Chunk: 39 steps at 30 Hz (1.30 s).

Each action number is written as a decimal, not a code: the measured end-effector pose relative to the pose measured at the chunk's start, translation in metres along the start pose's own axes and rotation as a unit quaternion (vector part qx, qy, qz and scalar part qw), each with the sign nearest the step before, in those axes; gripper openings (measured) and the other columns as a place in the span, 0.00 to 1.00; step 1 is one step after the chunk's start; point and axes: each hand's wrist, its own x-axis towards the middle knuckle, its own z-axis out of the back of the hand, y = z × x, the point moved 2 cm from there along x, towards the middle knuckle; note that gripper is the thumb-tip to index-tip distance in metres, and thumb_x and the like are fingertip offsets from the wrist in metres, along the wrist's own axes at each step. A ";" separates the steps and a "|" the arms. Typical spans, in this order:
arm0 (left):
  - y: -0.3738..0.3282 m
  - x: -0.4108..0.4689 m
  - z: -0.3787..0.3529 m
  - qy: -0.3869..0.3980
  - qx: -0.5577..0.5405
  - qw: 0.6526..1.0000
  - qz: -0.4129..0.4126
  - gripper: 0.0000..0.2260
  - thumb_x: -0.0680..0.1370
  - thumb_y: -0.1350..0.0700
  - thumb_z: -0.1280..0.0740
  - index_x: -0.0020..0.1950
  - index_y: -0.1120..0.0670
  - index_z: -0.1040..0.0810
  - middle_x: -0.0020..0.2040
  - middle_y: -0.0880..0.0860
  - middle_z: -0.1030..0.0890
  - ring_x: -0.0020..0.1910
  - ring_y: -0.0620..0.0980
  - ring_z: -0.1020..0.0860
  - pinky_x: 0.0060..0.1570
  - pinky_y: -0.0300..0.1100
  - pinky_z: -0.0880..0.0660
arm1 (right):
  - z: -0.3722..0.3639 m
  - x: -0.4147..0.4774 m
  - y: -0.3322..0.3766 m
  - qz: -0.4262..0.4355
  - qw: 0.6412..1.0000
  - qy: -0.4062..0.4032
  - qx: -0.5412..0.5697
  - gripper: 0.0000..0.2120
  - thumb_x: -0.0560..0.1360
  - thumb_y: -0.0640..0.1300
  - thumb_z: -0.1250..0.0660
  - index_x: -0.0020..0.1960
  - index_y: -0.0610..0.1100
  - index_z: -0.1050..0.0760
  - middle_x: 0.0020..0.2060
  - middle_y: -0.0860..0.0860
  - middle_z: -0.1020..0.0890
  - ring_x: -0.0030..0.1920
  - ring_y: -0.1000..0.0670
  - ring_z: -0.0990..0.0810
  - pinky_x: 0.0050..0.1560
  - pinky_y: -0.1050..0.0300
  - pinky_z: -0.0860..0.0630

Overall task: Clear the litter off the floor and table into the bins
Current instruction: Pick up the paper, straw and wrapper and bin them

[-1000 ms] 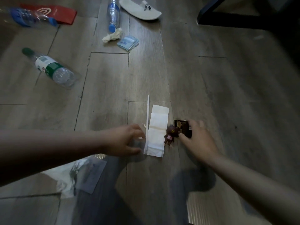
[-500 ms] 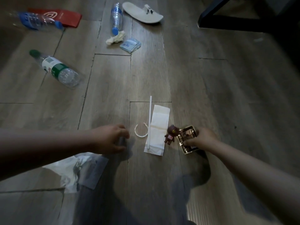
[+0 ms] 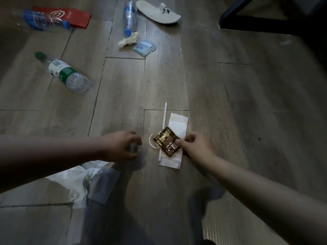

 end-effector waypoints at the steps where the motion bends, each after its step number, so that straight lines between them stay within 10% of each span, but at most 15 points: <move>1: 0.002 -0.002 -0.001 -0.004 -0.001 1.000 0.003 0.19 0.77 0.47 0.34 0.67 0.48 0.29 0.65 0.47 0.31 0.57 0.46 0.26 0.57 0.44 0.24 | 0.001 -0.001 -0.001 0.011 0.998 -0.039 -0.046 0.17 0.72 0.56 0.29 0.51 0.44 0.24 0.52 0.45 0.21 0.51 0.45 0.21 0.53 0.45 0.22; 7: 0.022 -0.015 -0.007 -0.016 -0.021 0.999 0.019 0.18 0.77 0.47 0.34 0.67 0.46 0.29 0.65 0.45 0.31 0.51 0.42 0.26 0.48 0.36 0.24 | -0.014 -0.004 0.003 -0.052 0.998 -0.030 -0.031 0.50 0.66 0.64 0.28 0.76 0.41 0.48 0.72 0.42 0.39 0.71 0.40 0.39 0.70 0.45 0.37; 13: 0.044 -0.030 -0.006 -0.047 -0.040 0.997 0.052 0.18 0.77 0.47 0.33 0.65 0.48 0.27 0.62 0.47 0.28 0.52 0.44 0.25 0.51 0.41 0.24 | -0.051 0.010 0.040 -0.018 0.989 -0.021 -0.146 0.60 0.62 0.70 0.29 0.78 0.45 0.58 0.74 0.43 0.44 0.73 0.40 0.45 0.69 0.44 0.39; 39: 0.073 -0.072 -0.008 -0.105 -0.115 0.981 0.114 0.16 0.77 0.48 0.33 0.64 0.50 0.25 0.63 0.50 0.27 0.58 0.47 0.24 0.56 0.46 0.23 | -0.063 0.026 0.072 0.107 0.989 -0.028 -0.095 0.22 0.67 0.40 0.27 0.58 0.44 0.29 0.49 0.46 0.21 0.46 0.46 0.22 0.42 0.53 0.25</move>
